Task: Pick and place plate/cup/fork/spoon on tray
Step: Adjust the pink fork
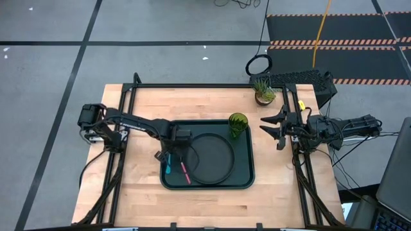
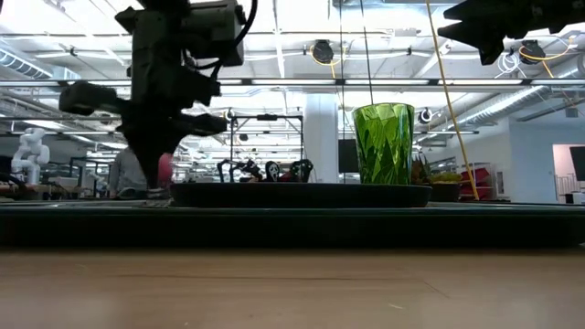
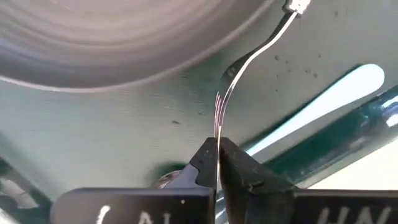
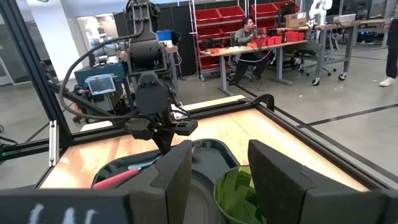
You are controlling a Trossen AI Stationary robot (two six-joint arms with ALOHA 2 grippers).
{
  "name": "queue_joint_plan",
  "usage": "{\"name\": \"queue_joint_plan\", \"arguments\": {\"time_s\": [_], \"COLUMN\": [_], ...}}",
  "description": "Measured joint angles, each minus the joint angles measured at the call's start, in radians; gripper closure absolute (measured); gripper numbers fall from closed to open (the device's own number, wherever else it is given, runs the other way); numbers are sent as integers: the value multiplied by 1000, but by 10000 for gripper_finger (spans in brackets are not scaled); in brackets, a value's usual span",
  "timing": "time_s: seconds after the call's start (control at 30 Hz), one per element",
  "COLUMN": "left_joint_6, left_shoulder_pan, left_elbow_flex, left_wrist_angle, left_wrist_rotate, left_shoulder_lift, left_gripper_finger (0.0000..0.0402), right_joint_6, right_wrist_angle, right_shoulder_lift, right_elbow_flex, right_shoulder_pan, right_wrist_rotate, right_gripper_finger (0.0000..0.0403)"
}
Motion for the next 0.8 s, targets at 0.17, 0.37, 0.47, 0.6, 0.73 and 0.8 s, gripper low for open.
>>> {"name": "queue_joint_plan", "arguments": {"time_s": [0.17, 0.37, 0.47, 0.6, 0.73, 0.8], "left_joint_6": [27, 73, 105, 145, 160, 152], "left_shoulder_pan": [13, 31, 33, 33, 33, 36], "left_elbow_flex": [28, 31, 31, 31, 43, 82], "left_wrist_angle": [-33, -144, -193, -273, -347, -387], "left_wrist_rotate": [0, 4, 6, 7, 6, 0], "left_shoulder_lift": [0, 0, 0, 0, 0, 17], "left_gripper_finger": [398, 398, 398, 399, 399, 400], "right_joint_6": [0, 0, 0, 0, -8, -12], "right_wrist_angle": [0, -1, -1, -1, -1, -1], "right_shoulder_lift": [0, 0, 0, 0, 0, 0], "right_elbow_flex": [0, 0, 0, 0, 0, 0], "right_shoulder_pan": [0, 0, 0, 0, 0, 0], "right_wrist_rotate": [0, 0, 0, 0, 0, 0], "right_gripper_finger": [252, 252, 252, 252, 252, 252]}}
